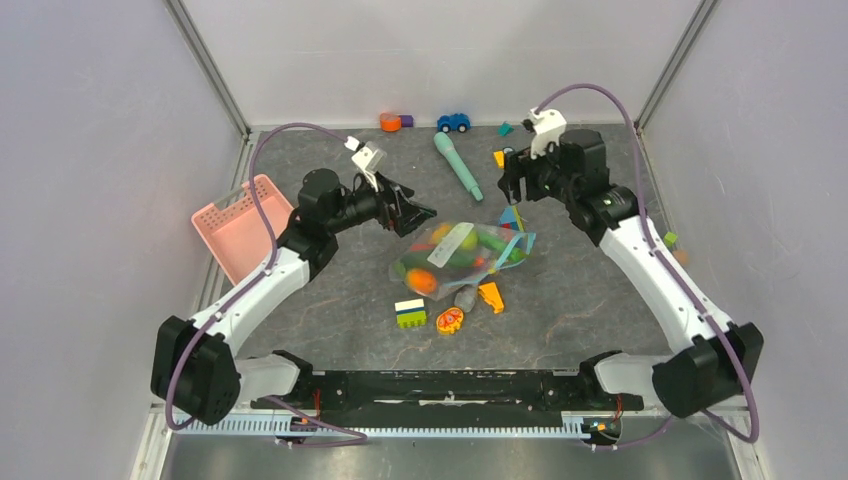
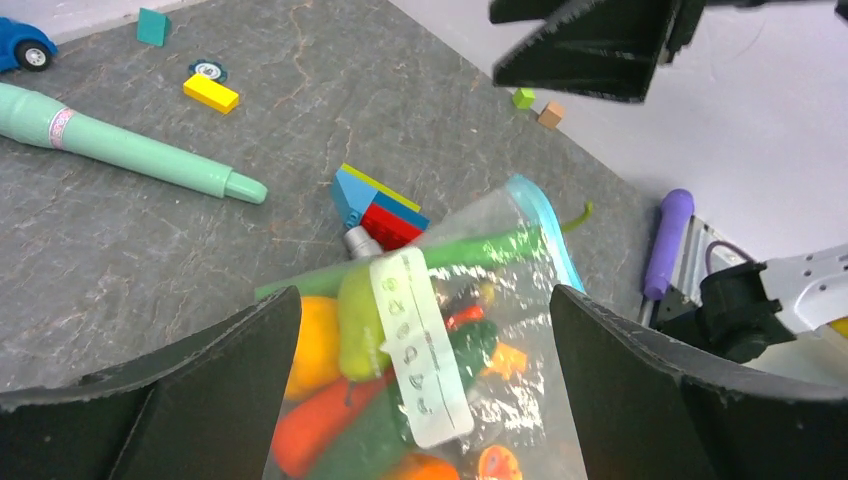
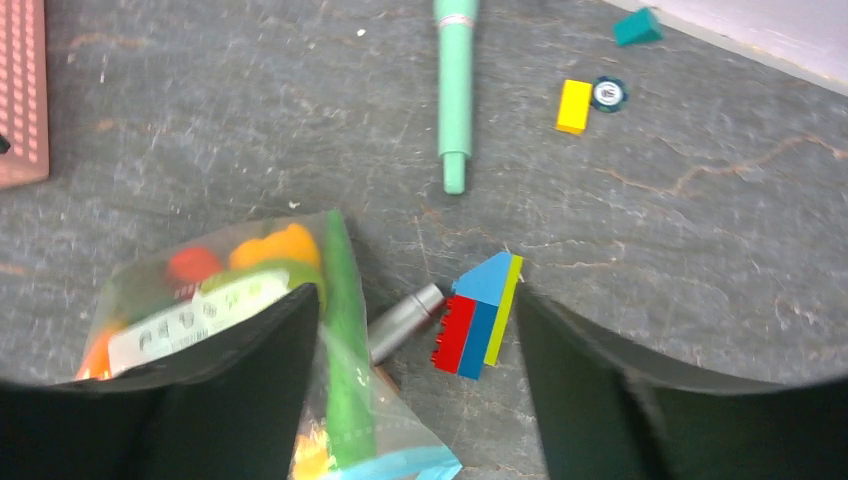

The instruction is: Place the food in the zip-top bag and seal the zipper

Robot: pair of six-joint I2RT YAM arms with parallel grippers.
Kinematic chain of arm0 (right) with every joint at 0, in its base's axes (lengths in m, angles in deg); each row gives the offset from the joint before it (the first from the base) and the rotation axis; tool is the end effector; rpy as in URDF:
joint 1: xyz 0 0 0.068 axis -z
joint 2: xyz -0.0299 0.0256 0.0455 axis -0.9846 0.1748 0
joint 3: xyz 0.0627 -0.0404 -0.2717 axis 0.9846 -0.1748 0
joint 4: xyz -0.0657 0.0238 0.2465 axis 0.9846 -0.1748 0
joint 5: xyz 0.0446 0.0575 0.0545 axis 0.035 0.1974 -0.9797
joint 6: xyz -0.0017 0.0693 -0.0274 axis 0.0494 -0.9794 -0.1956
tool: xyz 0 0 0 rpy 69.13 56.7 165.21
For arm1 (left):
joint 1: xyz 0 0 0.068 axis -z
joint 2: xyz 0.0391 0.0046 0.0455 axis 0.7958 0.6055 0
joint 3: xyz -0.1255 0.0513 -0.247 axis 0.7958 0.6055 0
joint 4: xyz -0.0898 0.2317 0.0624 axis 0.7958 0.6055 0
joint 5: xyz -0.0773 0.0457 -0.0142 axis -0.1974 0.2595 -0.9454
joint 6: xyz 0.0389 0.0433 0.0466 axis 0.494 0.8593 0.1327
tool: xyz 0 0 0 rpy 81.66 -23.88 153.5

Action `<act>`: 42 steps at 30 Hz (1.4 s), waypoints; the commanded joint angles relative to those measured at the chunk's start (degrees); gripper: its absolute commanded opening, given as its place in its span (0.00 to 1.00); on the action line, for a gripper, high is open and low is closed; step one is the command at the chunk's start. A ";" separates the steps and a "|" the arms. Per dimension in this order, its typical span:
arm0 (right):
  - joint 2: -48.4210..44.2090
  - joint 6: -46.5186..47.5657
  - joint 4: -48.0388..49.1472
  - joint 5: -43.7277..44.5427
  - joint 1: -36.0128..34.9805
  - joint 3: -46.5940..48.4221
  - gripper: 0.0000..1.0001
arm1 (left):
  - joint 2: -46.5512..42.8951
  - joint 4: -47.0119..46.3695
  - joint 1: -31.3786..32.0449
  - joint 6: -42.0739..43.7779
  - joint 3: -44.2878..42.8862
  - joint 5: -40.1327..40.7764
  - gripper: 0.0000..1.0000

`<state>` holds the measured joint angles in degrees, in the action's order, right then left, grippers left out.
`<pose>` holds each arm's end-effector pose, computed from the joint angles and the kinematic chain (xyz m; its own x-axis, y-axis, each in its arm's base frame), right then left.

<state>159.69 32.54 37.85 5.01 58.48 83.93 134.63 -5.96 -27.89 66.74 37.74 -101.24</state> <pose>0.2915 0.1237 0.3670 -0.4259 -0.1381 -0.8942 -0.4625 0.8826 0.0840 0.2533 -0.1570 0.3282 -0.3299 -0.1050 -0.9381 0.8037 0.4900 -0.3375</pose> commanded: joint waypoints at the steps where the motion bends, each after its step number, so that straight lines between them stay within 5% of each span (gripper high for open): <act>1: -7.36 -5.06 2.19 4.17 3.29 -6.43 0.88 | 1.59 3.40 0.16 -5.20 -7.39 -0.74 1.00; 3: -10.05 -8.11 2.36 4.24 6.45 -11.94 0.98 | 3.52 7.93 0.49 -5.41 -11.11 -0.79 1.00; 11: -23.11 -12.21 0.70 0.42 19.28 -31.11 0.98 | 13.13 27.33 9.65 0.69 -24.78 6.76 1.00; 18: -33.42 -17.87 -2.01 20.50 22.99 -39.50 0.98 | 26.51 43.40 24.79 7.56 -41.08 24.52 1.00; 23: -41.47 -18.81 -0.08 25.73 23.04 -43.40 0.98 | 38.03 53.31 35.73 14.09 -53.81 40.14 1.00; 26: -45.97 -18.56 0.91 25.86 23.06 -45.19 0.98 | 44.33 56.75 38.77 15.89 -59.91 41.86 0.99; 30: -48.60 -17.74 1.16 24.80 23.03 -47.13 0.98 | 51.03 61.78 40.39 18.16 -67.54 40.22 0.84; 33: -48.58 -17.06 1.46 22.84 23.03 -48.22 0.98 | 54.09 63.79 40.99 19.06 -70.74 46.34 0.79; 42: -45.60 -15.95 2.91 18.57 23.04 -48.54 0.98 | 56.56 64.53 41.35 19.43 -72.08 54.94 0.55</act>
<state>113.46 15.60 37.82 25.36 81.45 35.28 190.69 57.68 13.24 83.61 -31.53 -50.94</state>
